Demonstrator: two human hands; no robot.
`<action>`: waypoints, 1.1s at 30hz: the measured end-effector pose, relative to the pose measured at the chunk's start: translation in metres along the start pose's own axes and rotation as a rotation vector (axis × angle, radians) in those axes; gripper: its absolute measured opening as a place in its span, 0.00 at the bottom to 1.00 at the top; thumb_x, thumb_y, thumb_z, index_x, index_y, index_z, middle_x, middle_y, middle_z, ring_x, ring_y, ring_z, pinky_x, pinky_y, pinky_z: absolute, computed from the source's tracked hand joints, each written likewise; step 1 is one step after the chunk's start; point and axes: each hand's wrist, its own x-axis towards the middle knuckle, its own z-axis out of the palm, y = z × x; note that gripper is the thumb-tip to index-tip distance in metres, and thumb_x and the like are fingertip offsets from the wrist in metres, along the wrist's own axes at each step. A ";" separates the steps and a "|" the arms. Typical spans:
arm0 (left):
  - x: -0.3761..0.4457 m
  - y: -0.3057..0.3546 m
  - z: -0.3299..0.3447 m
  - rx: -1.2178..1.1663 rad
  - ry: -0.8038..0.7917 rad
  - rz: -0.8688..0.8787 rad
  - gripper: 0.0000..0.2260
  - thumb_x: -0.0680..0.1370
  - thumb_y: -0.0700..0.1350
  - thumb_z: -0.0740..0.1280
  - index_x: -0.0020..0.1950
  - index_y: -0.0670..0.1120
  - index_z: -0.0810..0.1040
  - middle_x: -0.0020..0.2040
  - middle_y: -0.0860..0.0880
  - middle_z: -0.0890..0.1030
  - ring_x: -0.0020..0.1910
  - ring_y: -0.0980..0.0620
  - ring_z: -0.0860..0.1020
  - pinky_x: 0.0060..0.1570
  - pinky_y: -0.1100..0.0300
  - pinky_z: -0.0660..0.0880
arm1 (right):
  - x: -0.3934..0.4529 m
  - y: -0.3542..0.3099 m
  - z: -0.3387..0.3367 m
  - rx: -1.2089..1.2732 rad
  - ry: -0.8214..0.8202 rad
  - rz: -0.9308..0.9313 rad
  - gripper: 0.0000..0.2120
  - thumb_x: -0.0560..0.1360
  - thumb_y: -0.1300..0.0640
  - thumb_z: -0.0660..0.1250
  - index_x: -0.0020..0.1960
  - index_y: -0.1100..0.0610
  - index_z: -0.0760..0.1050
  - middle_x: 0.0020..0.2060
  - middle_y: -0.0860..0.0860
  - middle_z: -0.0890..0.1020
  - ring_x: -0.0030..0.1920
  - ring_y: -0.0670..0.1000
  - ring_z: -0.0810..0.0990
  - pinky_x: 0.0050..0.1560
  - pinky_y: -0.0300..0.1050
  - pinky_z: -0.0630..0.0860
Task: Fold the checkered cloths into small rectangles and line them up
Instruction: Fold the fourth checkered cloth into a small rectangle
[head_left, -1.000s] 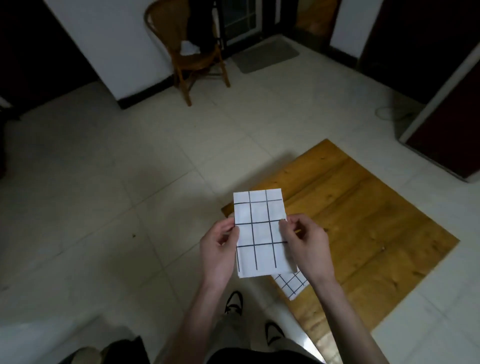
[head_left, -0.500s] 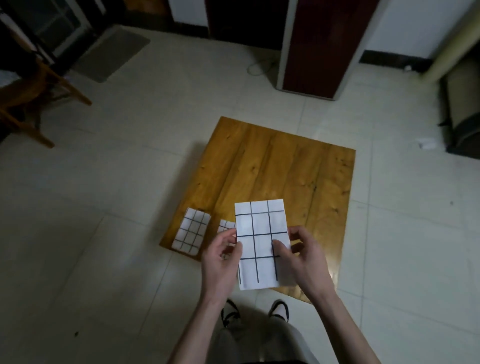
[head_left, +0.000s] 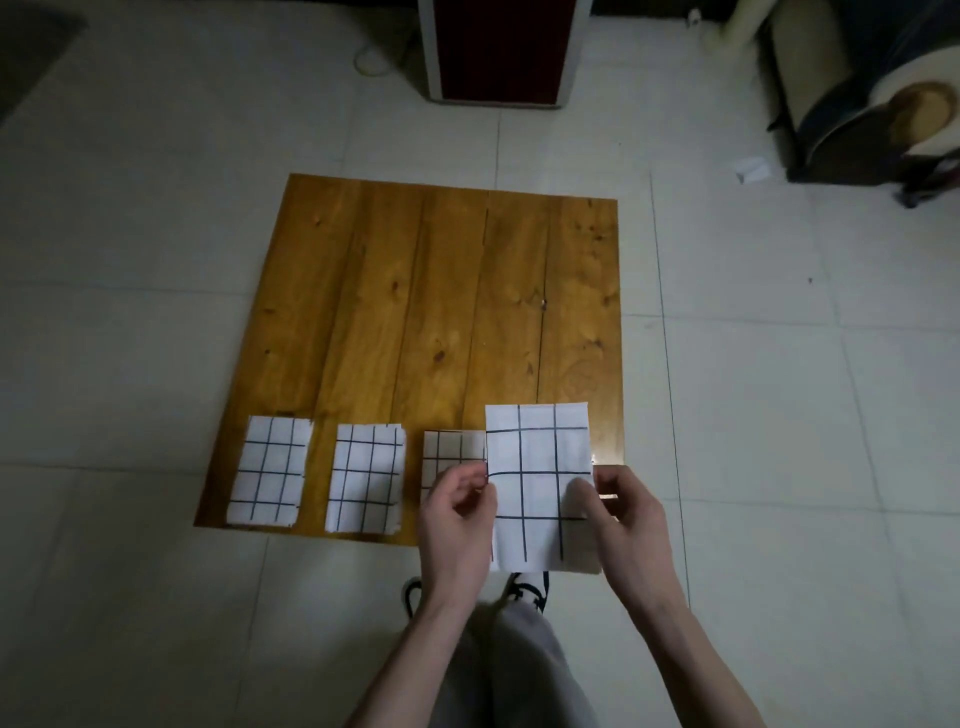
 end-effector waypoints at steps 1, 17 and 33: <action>0.002 -0.009 0.009 0.002 -0.010 -0.014 0.11 0.79 0.35 0.72 0.58 0.48 0.83 0.53 0.54 0.85 0.52 0.64 0.81 0.52 0.71 0.77 | 0.005 0.011 -0.002 0.007 0.004 0.016 0.03 0.82 0.54 0.69 0.49 0.51 0.80 0.44 0.43 0.85 0.42 0.43 0.82 0.38 0.32 0.75; 0.055 -0.116 0.119 0.235 -0.036 -0.086 0.14 0.80 0.34 0.70 0.60 0.51 0.81 0.52 0.58 0.82 0.52 0.61 0.80 0.48 0.70 0.76 | 0.093 0.152 -0.009 -0.085 0.047 0.186 0.06 0.76 0.60 0.73 0.49 0.50 0.80 0.41 0.46 0.86 0.41 0.47 0.84 0.36 0.33 0.74; 0.061 -0.147 0.149 0.563 -0.091 -0.112 0.11 0.81 0.42 0.70 0.64 0.50 0.79 0.59 0.54 0.78 0.55 0.53 0.80 0.46 0.64 0.73 | 0.118 0.198 0.003 -0.385 0.070 0.173 0.04 0.78 0.57 0.70 0.52 0.55 0.77 0.44 0.50 0.80 0.44 0.51 0.78 0.45 0.48 0.78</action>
